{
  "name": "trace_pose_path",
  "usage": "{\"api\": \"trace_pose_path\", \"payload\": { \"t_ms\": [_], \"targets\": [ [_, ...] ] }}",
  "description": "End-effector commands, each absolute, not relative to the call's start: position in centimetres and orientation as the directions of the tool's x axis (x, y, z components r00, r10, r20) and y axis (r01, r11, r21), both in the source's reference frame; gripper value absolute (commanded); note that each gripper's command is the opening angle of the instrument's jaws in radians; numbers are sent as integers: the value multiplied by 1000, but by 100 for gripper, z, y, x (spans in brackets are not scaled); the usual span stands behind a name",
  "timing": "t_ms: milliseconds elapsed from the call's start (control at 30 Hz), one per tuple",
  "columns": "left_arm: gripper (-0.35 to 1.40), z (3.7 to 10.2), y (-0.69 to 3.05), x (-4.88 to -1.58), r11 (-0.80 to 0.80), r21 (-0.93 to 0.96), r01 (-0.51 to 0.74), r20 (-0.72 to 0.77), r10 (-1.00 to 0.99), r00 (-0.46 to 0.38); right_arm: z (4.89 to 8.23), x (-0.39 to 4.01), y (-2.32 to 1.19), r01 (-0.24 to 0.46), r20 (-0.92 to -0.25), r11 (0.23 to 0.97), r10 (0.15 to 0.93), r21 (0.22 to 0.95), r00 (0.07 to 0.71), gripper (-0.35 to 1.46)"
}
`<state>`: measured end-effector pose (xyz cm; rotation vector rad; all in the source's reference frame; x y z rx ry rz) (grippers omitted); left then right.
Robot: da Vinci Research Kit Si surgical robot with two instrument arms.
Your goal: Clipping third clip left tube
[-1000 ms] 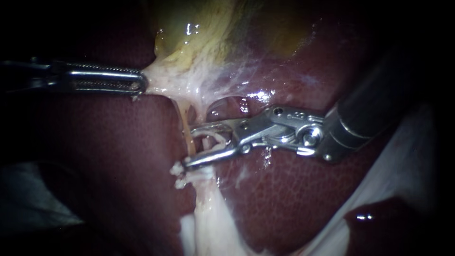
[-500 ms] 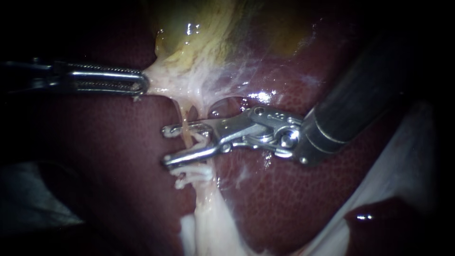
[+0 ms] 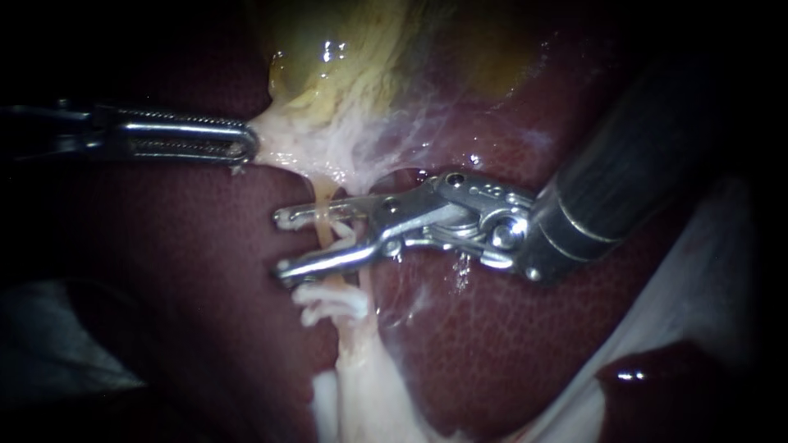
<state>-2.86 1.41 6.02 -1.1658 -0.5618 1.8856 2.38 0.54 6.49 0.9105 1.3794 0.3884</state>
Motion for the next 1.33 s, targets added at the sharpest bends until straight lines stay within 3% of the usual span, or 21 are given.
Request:
{"api": "trace_pose_path", "payload": {
  "t_ms": [33,300,633,767,1333],
  "targets": [
    [-35,602,141,-286,-557,-720,-414,-511,829,-226,646,238,53,266,-668,617,717,741,198,45],
    [-35,601,141,-286,-556,-720,-414,-511,829,-226,637,235,55,271,-666,613,719,742,198,32],
    [-35,601,141,-286,-556,-720,-414,-511,829,-226,637,229,55,267,-640,586,740,765,208,-8],
    [-35,601,141,-286,-556,-720,-414,-511,829,-226,637,227,54,269,-623,567,752,778,215,-35],
    [-35,601,141,-286,-556,-720,-414,-511,829,-226,646,223,55,256,-615,564,757,785,220,-35]
  ]
}}
